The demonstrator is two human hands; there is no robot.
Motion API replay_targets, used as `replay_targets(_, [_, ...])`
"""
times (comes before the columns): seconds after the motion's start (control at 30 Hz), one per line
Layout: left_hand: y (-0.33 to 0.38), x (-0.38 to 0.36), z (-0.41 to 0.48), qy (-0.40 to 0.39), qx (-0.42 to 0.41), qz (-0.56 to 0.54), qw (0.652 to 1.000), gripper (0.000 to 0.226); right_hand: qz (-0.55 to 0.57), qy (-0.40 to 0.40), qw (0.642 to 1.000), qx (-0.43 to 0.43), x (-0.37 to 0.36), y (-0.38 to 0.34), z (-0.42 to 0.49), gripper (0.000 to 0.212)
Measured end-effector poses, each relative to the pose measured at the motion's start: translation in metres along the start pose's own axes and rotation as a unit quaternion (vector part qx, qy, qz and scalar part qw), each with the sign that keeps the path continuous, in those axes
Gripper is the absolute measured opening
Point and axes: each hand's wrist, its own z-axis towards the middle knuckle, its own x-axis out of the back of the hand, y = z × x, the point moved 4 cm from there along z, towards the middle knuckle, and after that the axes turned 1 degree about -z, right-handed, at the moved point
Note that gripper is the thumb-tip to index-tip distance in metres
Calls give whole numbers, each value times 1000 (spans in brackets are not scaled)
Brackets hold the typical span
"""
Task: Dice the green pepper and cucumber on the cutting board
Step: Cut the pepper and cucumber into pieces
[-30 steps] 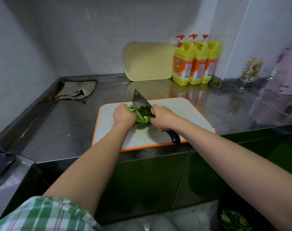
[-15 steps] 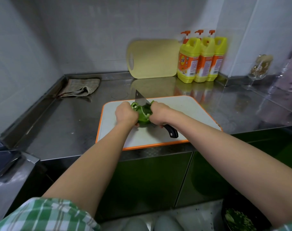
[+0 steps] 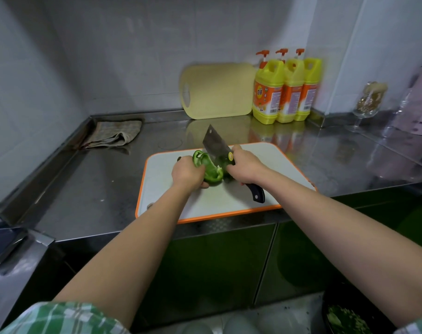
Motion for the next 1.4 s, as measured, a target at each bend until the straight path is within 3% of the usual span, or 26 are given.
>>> replay_targets(0.13, [-2, 6, -1, 0, 17, 0, 1000, 15, 49, 35, 998, 29, 23, -4, -10, 13])
replay_targets(0.4, [-3, 9, -4, 36, 16, 88, 995, 23, 44, -32, 998, 31, 19, -15, -34, 21])
replay_targets(0.9, [6, 2, -7, 78, -54, 140, 986, 28, 12, -33, 999, 12, 21, -8, -39, 24])
replay_targets(1.0, [3, 10, -9, 145, -74, 155, 974, 34, 44, -24, 999, 0, 20, -4, -36, 27])
replay_targets(1.07, [1, 19, -9, 187, -90, 228, 951, 28, 64, -20, 998, -6, 18, -2, -34, 26])
replay_targets(1.2, [-21, 20, 7, 80, -68, 317, 943, 37, 99, -11, 995, -12, 14, 0, -30, 27])
replay_targets(1.4, [-37, 42, 8, 129, -50, 359, 923, 34, 135, 32, 990, -18, 18, 8, -23, 14])
